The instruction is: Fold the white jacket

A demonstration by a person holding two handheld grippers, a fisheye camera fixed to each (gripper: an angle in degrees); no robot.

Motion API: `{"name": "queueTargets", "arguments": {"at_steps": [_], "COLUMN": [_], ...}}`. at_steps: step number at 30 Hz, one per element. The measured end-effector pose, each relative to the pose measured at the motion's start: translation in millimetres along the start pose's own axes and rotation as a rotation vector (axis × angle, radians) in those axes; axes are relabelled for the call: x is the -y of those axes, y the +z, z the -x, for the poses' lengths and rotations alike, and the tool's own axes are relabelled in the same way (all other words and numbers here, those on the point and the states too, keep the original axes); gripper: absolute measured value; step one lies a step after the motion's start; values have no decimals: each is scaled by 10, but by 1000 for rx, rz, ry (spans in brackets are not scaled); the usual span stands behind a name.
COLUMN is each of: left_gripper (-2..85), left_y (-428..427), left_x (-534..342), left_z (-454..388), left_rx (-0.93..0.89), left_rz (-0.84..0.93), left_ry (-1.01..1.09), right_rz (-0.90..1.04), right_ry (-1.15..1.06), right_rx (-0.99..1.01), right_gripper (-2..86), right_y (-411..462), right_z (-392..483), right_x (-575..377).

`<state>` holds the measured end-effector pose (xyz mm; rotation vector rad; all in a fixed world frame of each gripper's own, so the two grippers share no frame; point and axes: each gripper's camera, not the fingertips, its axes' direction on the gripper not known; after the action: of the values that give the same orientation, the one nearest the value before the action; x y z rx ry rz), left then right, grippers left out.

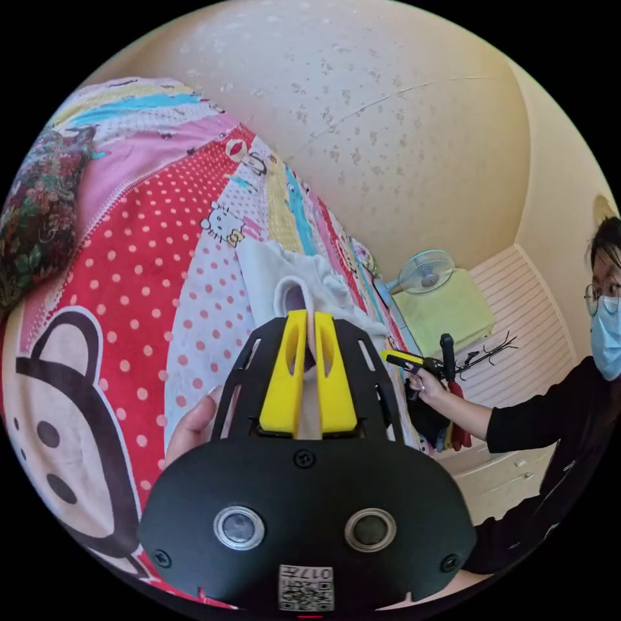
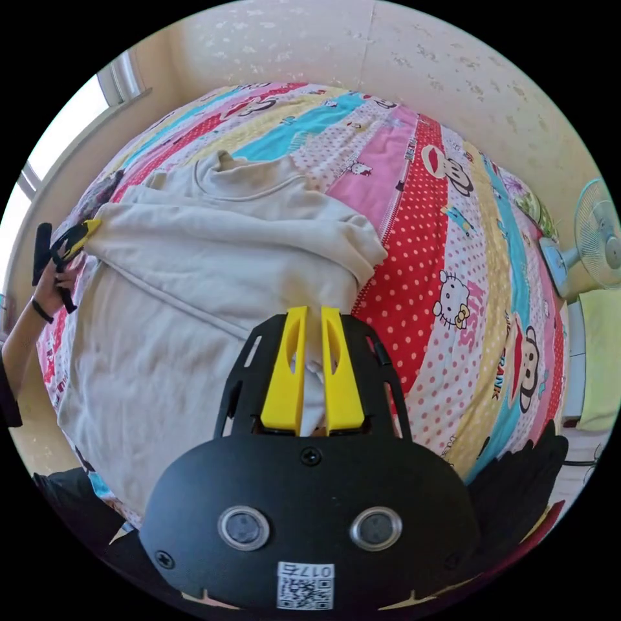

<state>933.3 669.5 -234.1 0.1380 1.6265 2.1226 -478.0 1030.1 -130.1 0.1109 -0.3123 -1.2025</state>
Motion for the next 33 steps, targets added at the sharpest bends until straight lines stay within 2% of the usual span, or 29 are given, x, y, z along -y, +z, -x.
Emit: {"name": "queueTargets", "arguments": {"at_steps": [3, 7, 9, 11, 14, 17, 21, 25, 27, 29, 31, 33], "left_gripper": [59, 55, 51, 48, 53, 63, 72, 66, 61, 36, 3, -5], "left_y": [-199, -455, -393, -96, 627, 1380, 2034, 2669, 2963, 3213, 3217, 3246], "left_x": [-77, -129, -78, -32, -93, -226, -305, -340, -422, -569, -669, -729], "left_z": [-76, -483, -686, -1008, -1464, -1895, -2160, -2061, -1980, -1914, -1929, -1891], "left_rx": [33, 123, 64, -109, -301, -411, -349, -385, -336, -262, -203, -161], "left_rz": [-68, -178, -153, -101, 50, 201, 257, 286, 370, 477, 451, 450], "left_ry": [1, 109, 153, 226, 313, 396, 426, 298, 255, 233, 269, 246], "right_rz": [-121, -88, -144, -166, -61, 51, 182, 364, 398, 368, 285, 283], "right_ry": [65, 166, 189, 155, -44, -275, -466, -604, -640, -609, -502, -452], "right_rx": [7, 34, 53, 83, 69, 23, 175, 262, 272, 217, 165, 126], "right_gripper": [57, 69, 71, 75, 78, 78, 74, 53, 39, 32, 27, 27], "right_y": [-316, -353, -458, -551, -540, -498, -558, -476, -481, -532, -620, -545], "right_z": [-71, -317, -426, -507, -538, -552, -712, -755, -752, -802, -921, -918], "right_x": [-20, 65, 116, 245, 570, 812, 1111, 1314, 1376, 1475, 1631, 1666]}}
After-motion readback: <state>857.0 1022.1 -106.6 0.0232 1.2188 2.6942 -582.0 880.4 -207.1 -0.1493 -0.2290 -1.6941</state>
